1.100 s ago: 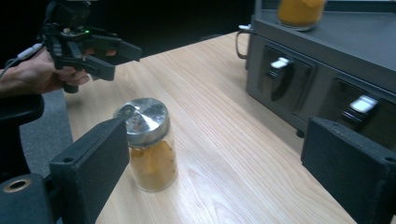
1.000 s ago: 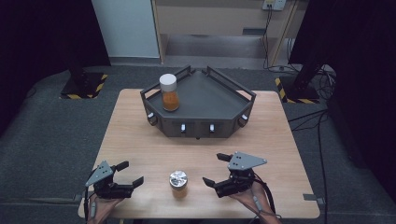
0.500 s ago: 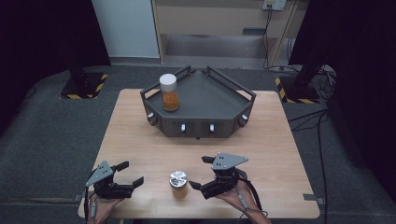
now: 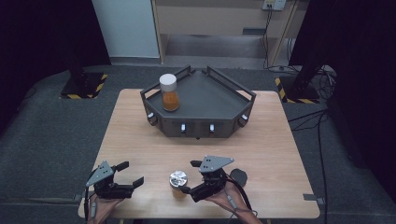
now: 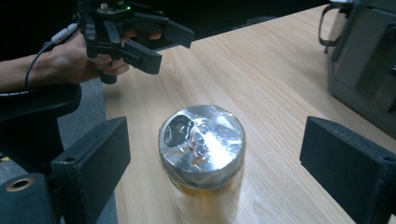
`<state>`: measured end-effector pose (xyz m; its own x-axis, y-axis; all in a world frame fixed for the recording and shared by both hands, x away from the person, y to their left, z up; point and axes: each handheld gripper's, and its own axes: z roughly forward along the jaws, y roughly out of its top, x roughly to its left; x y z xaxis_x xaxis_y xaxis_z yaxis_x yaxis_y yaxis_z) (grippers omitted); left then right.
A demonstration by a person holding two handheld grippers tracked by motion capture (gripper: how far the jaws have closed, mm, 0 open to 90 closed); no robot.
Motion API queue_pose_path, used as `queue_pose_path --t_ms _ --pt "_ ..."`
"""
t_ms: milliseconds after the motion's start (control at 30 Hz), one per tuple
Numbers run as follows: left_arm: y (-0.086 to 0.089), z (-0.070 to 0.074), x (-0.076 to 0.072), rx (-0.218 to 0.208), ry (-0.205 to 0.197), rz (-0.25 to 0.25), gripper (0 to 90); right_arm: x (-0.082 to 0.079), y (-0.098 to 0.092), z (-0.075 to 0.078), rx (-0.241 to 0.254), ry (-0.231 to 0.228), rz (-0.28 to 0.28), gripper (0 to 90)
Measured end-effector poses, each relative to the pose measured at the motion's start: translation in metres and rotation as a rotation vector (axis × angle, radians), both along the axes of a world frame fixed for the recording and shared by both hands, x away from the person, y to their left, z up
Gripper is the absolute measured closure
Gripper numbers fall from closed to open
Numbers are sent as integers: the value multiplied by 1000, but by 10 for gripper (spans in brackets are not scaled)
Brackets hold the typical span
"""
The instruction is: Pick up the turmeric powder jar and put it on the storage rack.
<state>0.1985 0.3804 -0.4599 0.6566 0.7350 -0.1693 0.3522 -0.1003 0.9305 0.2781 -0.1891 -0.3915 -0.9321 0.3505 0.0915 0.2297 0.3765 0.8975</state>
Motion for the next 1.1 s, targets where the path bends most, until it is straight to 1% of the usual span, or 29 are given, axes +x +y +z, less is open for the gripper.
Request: queue_pose_path --t_ms 133,233,300,367,433,533,733,800,833,867,933,967,1000,1033,1100 --pt "0 1 0 6 -1 -2 51 3 6 -3 -4 7 10 92" --pt "-1 1 0 7 -1 -3 51 8 10 -9 6 30 19 95" --pt "-1 1 0 8 -1 -3 52 8 14 -11 -6 22 22 101" --pt "-1 1 0 8 -1 -2 52 9 16 -15 -5 31 26 106" --pt "-1 1 0 8 0 -3 52 8 20 -18 -14 20 26 114" --pt "-1 1 0 9 -1 -3 52 10 23 -21 -20 22 26 120" --pt "-1 1 0 10 0 -3 52 13 27 -28 -11 31 32 146" --pt "-1 1 0 10 -1 -3 52 11 29 -30 -11 23 29 167" --pt "-1 1 0 10 0 -3 52 11 31 -30 -21 16 28 185" --pt "-1 1 0 10 1 -3 52 11 31 -30 -21 16 28 185" --pt "-1 1 0 10 -1 -3 52 9 31 -34 -15 5 24 253" --pt "-1 1 0 10 -1 -2 52 9 31 -34 -15 5 24 253" --pt "-1 1 0 9 0 -3 52 9 33 -35 -19 -2 24 303" --pt "-1 1 0 10 1 -3 52 9 33 -36 -19 -6 28 321" --pt "-1 1 0 14 3 -5 52 9 32 -38 -16 -11 28 326"
